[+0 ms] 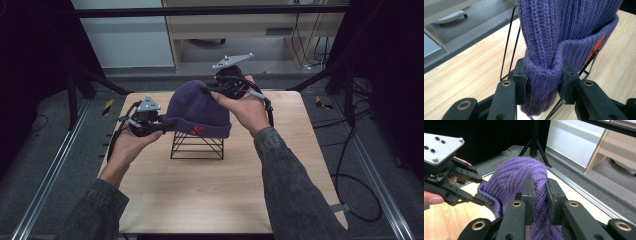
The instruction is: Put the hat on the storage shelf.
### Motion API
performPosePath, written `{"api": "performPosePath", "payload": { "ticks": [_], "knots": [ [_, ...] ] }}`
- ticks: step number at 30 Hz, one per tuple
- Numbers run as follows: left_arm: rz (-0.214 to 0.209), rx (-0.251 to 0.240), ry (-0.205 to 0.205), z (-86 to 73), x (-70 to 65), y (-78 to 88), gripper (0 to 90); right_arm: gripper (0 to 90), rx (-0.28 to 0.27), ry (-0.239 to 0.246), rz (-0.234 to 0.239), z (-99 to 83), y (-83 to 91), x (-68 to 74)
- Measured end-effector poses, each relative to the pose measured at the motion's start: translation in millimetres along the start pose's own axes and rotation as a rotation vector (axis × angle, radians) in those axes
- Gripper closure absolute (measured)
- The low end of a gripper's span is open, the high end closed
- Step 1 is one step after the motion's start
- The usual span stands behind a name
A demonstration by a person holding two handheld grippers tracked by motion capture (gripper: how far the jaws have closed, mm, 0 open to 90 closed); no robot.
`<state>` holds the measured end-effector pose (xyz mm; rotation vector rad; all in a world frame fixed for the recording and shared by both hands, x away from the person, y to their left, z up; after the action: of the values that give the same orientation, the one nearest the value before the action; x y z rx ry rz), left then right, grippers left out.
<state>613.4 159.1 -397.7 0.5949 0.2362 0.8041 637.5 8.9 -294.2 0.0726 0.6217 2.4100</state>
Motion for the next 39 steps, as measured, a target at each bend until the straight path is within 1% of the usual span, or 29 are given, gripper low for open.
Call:
{"api": "performPosePath", "payload": {
  "ticks": [3,5,6,9,12,15,17,20,21,24,26,29,30,37,39],
  "knots": [
    [-0.003,0.004,0.004,-3.6,-0.1,-2.0,64.2,78.2,0.012,-0.001,0.000,-6.7,-0.4,-0.9],
    [-0.006,0.004,0.008,-4.8,-0.3,-2.7,64.2,78.1,0.014,-0.005,0.002,-8.1,-0.4,-0.8],
    [-0.005,0.005,0.005,-5.8,-0.1,-3.3,64.2,78.1,0.018,-0.008,0.003,-11.9,-0.7,-1.1],
    [-0.002,0.007,-0.002,-8.1,-0.3,-4.6,64.2,78.1,0.022,-0.006,0.002,-15.2,-1.1,-1.5],
    [0.001,0.010,-0.005,-10.0,0.6,-4.0,64.5,78.1,0.029,-0.012,0.004,-18.6,-0.7,0.4],
    [-0.003,0.010,-0.002,-13.3,1.3,-4.0,64.7,78.1,0.032,-0.004,0.009,-20.7,-0.9,3.2],
    [-0.004,0.009,0.008,-16.3,2.0,-4.9,64.7,78.1,0.036,-0.001,0.007,-22.9,-2.5,3.9],
    [-0.002,0.010,0.014,-21.1,3.0,-5.6,64.6,78.1,0.036,-0.002,0.005,-25.2,-4.4,5.0],
    [-0.005,0.014,0.014,-24.8,2.6,-6.1,64.5,78.2,0.044,-0.004,0.002,-27.9,-6.5,6.1],
    [-0.005,0.014,0.022,-28.5,2.9,-7.3,64.4,78.1,0.049,-0.007,0.006,-29.6,-8.7,8.5],
    [-0.006,0.017,0.033,-32.6,4.0,-9.6,64.0,78.2,0.064,0.001,0.011,-31.3,-12.5,12.6],
    [-0.011,0.020,0.050,-37.6,5.8,-12.9,63.9,78.2,0.072,0.008,0.016,-31.7,-14.7,14.8],
    [-0.014,0.023,0.056,-40.3,7.2,-15.0,63.7,78.2,0.082,0.017,0.019,-32.6,-16.7,16.4],
    [-0.021,0.037,0.059,-48.3,8.5,-21.9,63.3,78.1,0.104,0.015,0.028,-39.0,-22.8,17.2],
    [-0.025,0.040,0.065,-51.6,8.7,-24.6,63.2,78.1,0.114,0.016,0.031,-42.3,-24.8,16.5]
  ]
}}
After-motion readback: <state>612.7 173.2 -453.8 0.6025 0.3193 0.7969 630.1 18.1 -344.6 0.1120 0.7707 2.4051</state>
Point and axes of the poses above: each handheld gripper's, and its own axes: y roughly backward along the jaws, z roughly out of its top, x roughly to its left, the point moved 10 cm from there along -y, roughly forward along the jaws, and after that the axes turned 5 degrees about y, right-handed, at the moved point
